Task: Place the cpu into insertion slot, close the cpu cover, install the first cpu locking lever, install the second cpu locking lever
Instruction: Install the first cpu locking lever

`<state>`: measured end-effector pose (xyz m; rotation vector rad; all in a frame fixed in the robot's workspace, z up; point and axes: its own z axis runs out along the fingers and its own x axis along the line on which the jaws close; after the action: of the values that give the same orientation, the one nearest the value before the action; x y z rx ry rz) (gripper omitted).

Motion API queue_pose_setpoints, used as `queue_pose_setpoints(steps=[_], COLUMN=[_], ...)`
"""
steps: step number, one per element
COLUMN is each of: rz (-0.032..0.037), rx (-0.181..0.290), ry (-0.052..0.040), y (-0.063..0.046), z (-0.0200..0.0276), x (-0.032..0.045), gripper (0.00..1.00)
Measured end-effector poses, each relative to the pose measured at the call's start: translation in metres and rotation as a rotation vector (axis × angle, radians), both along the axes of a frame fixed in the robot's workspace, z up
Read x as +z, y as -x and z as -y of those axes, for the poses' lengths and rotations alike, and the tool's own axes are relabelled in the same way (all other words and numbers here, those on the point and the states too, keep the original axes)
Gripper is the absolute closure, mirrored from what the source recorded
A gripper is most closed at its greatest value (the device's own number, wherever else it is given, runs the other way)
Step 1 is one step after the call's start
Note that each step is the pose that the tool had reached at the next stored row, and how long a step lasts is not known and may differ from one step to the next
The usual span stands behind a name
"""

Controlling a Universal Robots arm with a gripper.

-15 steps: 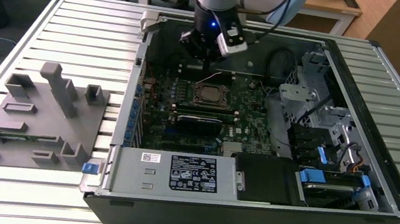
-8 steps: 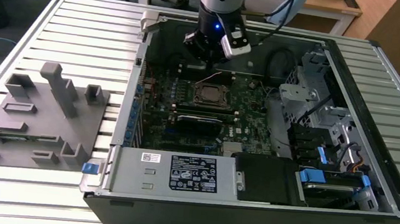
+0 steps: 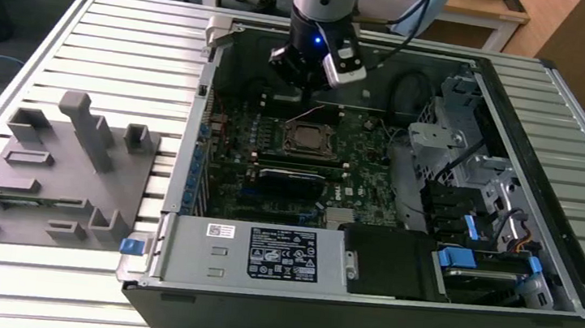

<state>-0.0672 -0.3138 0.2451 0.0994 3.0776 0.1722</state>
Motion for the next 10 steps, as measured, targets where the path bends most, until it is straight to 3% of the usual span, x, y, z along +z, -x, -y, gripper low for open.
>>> queue_pose_setpoints(steps=[5,7,10], rz=[0.0,-0.0001,0.0], rx=[0.0,0.0,0.0], ry=[-0.007,-0.0185,-0.0436], y=[-0.0002,-0.0009,-0.0022], z=[0.0009,0.0016,0.002], x=[-0.0058,-0.0073,-0.0084], gripper=[0.9,0.9,0.9])
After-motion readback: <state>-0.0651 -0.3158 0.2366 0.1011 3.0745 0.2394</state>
